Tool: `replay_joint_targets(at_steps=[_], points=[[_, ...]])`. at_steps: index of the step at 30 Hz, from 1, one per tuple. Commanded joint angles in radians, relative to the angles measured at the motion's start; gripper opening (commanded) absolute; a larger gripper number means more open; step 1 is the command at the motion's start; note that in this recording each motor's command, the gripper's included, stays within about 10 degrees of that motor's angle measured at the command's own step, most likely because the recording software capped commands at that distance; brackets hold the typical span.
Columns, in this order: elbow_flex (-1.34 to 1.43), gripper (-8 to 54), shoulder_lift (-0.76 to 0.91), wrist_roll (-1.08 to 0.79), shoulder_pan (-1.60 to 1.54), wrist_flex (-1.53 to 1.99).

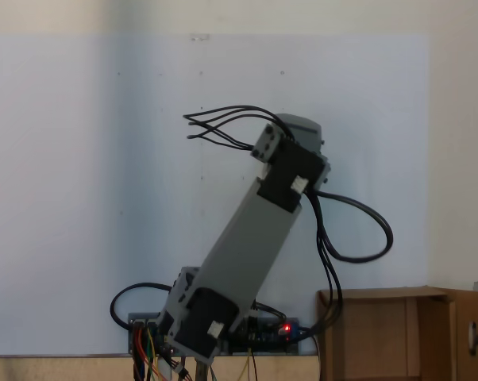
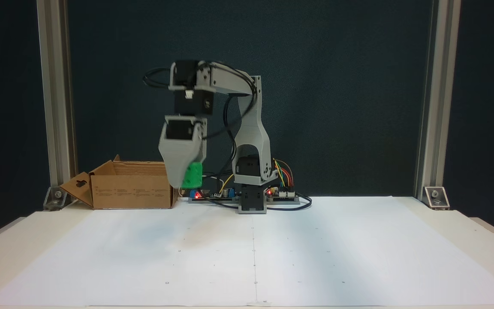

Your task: Grasp a green dice and put it in the bin.

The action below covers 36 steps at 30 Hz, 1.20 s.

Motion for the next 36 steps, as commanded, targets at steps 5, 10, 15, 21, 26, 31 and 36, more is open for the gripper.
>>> replay_joint_targets(at_steps=[5, 10, 15, 21, 26, 31, 36], points=[[-0.126, 11.6, 0.097, 0.202, 0.16, 0.086], [-0.222, 11.6, 0.106, 0.236, 0.41, 0.091], [-0.302, 11.6, 0.106, 0.239, 0.611, 0.081], [-0.359, 11.6, 0.106, 0.236, 0.804, 0.08], [-0.385, 11.6, 0.092, 0.21, 0.943, 0.078], [-0.391, 11.6, 0.028, 0.14, 1.068, 0.08], [-0.391, 11.6, -0.06, 0.067, 1.18, 0.094]])
